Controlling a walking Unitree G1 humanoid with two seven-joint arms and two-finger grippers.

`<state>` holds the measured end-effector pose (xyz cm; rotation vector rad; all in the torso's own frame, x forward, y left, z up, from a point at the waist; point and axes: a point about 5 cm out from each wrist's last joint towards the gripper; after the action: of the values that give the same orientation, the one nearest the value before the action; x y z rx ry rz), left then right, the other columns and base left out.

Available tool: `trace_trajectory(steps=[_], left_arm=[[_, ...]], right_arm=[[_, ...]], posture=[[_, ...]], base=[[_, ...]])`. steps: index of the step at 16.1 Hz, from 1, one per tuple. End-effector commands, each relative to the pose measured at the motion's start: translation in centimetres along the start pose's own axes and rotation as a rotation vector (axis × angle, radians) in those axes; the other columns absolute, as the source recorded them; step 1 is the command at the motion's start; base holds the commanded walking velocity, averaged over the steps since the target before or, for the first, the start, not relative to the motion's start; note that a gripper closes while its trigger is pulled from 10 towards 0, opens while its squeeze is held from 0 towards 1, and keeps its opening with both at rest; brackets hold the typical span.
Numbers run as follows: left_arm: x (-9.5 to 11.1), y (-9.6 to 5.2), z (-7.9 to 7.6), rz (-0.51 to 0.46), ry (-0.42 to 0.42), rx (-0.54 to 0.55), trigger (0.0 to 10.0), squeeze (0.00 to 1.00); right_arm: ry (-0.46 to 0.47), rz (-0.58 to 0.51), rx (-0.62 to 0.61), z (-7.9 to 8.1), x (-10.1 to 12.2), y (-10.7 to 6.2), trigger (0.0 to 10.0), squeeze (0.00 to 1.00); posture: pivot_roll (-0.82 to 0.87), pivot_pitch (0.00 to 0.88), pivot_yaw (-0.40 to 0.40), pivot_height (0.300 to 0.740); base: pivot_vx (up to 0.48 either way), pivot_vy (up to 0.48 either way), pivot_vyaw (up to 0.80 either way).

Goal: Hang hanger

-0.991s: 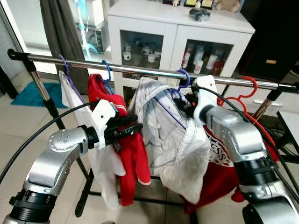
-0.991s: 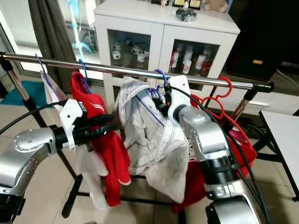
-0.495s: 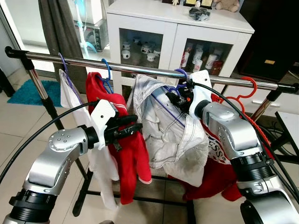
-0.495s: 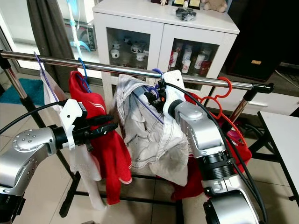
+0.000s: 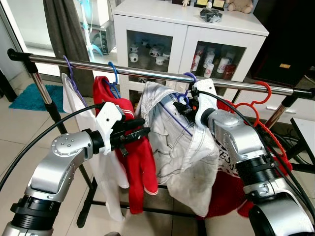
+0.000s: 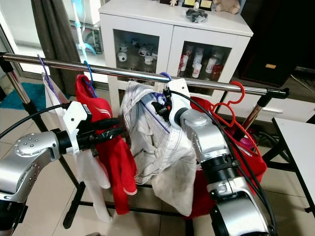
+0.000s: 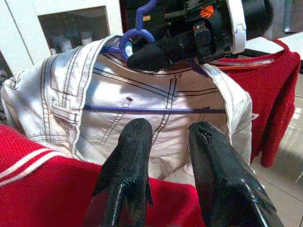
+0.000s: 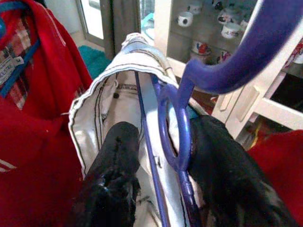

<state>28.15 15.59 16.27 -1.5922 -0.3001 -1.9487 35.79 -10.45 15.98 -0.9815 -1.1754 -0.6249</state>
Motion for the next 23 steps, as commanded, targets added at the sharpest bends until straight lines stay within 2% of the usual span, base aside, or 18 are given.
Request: trace_trajectory(steps=[1,2,5,11,15,18,20,23], left_arm=[[0.3,0.1,0.1,-0.005,0.014,-0.002,10.0,0.0],[0.2,0.0,0.2,-0.004,0.014,-0.001,10.0,0.0],[0.3,0.1,0.2,-0.005,0.014,-0.001,10.0,0.0],[0.2,0.1,0.2,-0.004,0.01,0.005,10.0,0.0],[0.1,0.0,-0.1,-0.022,-0.025,0.031,10.0,0.0],[-0.1,-0.2,-0.4,-0.015,-0.022,0.011,10.0,0.0],[-0.2,-0.3,-0.6,-0.019,-0.02,0.001,10.0,0.0],[0.3,-0.1,-0.4,-0.06,-0.01,0.029,10.0,0.0]], right_arm=[[-0.002,-0.005,-0.005,-0.3,0.2,0.1,2.9,0.0],[-0.002,-0.007,-0.004,-0.3,0.3,0.2,1.7,0.0],[-0.002,-0.01,-0.003,-0.5,0.4,0.2,0.0,0.0],[-0.002,-0.013,0.006,-0.6,0.2,0.2,0.0,0.0],[0.012,-0.015,0.007,-0.7,-0.4,-0.4,0.0,0.0],[0.024,-0.026,-0.003,-0.6,-0.7,-0.9,0.0,0.0],[0.064,-0.072,-0.008,-0.7,0.0,-1.9,0.0,0.0],[0.057,-0.172,0.029,-0.2,1.5,-3.2,0.0,0.0]], posture=[[-0.01,0.0,-0.065,0.74],[-0.01,0.0,-0.065,0.74],[-0.01,0.0,-0.062,0.74],[-0.01,0.0,-0.063,0.74],[-0.01,0.0,-0.066,0.74],[-0.02,0.0,-0.049,0.74],[-0.02,0.0,-0.038,0.74],[-0.02,0.0,-0.03,0.74]], base=[[0.0,0.0,0.0],[0.0,0.0,0.0],[0.0,0.0,0.0],[0.0,0.0,0.0],[0.0,0.0,0.0],[0.0,0.0,0.0],[0.0,0.0,0.0],[0.0,0.0,0.0]])
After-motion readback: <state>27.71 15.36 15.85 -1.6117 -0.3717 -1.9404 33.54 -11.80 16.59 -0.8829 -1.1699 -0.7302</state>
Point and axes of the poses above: a point about 5 cm out from each wrist's last joint towards the gripper, its own y axis pointing out of the wrist towards the gripper, its own x axis along the axis of the wrist's last joint, z = x × y, and after that the axes turned 9 degrees about y, right-handed
